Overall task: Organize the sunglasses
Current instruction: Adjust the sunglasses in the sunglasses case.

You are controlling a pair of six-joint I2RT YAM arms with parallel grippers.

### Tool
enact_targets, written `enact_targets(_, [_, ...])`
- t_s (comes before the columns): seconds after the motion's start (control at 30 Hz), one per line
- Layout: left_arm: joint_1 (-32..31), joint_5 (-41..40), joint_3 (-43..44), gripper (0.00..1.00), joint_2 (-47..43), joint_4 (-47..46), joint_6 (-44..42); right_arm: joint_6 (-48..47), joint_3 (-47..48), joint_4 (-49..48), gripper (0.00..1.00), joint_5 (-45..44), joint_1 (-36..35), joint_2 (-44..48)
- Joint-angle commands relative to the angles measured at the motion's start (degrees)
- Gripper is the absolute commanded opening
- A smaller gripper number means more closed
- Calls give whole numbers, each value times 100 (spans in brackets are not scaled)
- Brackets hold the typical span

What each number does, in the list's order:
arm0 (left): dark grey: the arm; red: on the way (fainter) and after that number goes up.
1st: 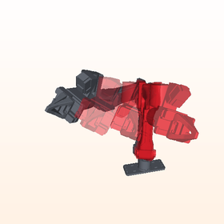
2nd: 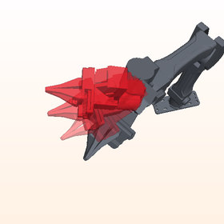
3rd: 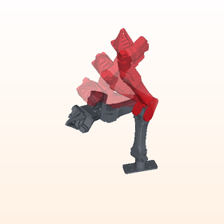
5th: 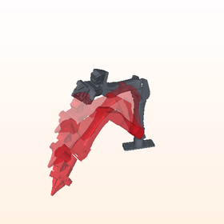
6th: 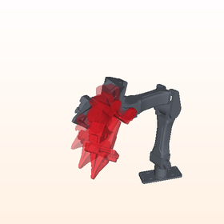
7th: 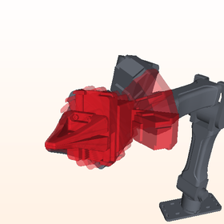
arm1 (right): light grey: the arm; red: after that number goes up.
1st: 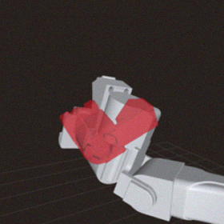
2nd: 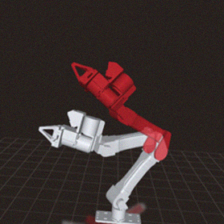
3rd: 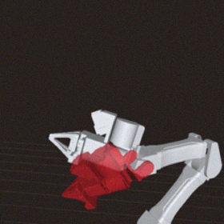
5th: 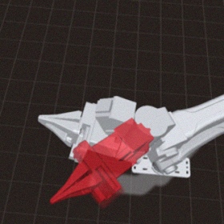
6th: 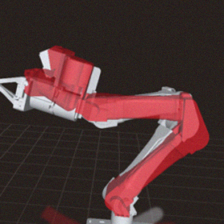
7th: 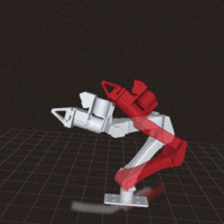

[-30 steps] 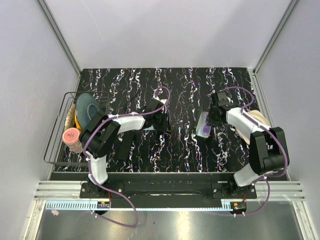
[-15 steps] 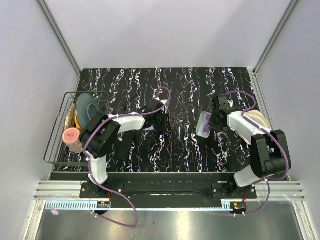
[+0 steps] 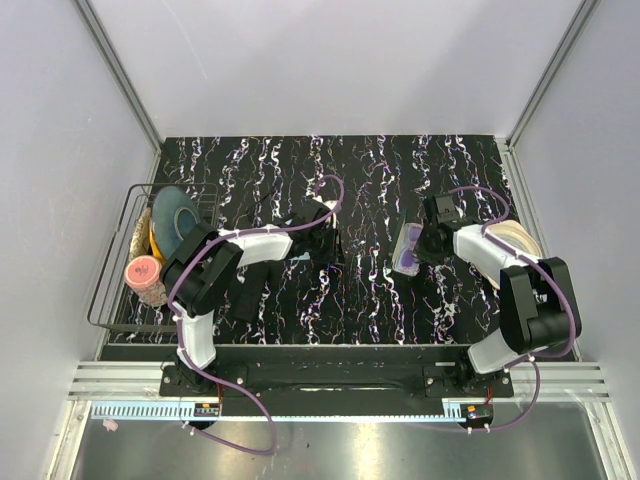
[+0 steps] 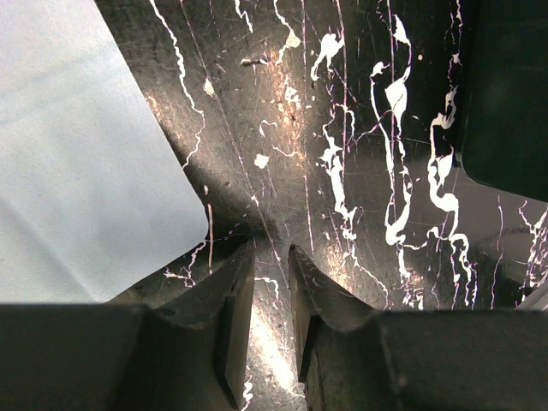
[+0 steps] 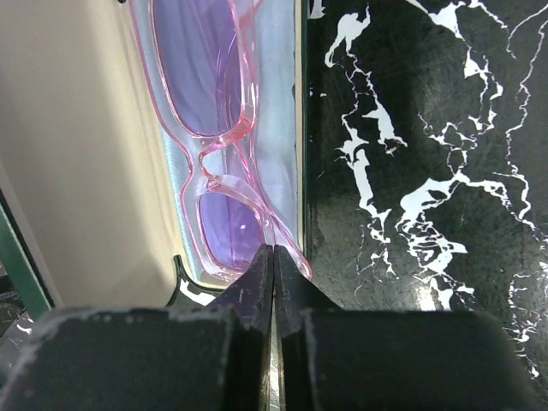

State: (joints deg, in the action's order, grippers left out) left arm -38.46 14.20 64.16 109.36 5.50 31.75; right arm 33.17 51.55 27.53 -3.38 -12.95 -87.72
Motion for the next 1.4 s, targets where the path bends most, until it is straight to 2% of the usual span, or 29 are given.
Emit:
enact_targets(0.0, [-21, 66, 193, 27, 68, -75, -81, 111, -84, -265, 3, 127, 38, -192])
enact_targets(0.47, [-13, 66, 220, 27, 94, -22, -107, 295, -171, -573, 2, 241, 135, -386])
enact_targets(0.63, [-21, 39, 228, 27, 59, -22, -125, 269, -286, -450, 5, 144, 179, 105])
enact_targets(0.7, [-21, 39, 246, 27, 50, -22, -125, 260, -234, -380, 8, 92, 214, 386])
enact_targets(0.73, [-21, 48, 263, 27, 50, -40, -108, 243, -198, -328, 16, 5, 240, 475])
enact_targets(0.8, [-21, 57, 281, 27, 50, -31, -107, 234, -32, -161, 25, -119, 328, 676])
enact_targets(0.83, [-21, 40, 290, 27, 42, -31, -107, 208, 30, -117, 35, -241, 354, 721])
enact_targets(0.97, [-21, 31, 299, 27, 41, -22, -107, 6, 329, -55, 51, -383, 486, 582])
enact_targets(1.2, [-21, 22, 316, 28, 85, -5, -116, -363, 979, -125, 55, -207, 495, -516])
enact_targets(1.37, [-13, 4, 316, 28, 103, 39, -134, -531, 1225, -186, 55, 144, 495, -842])
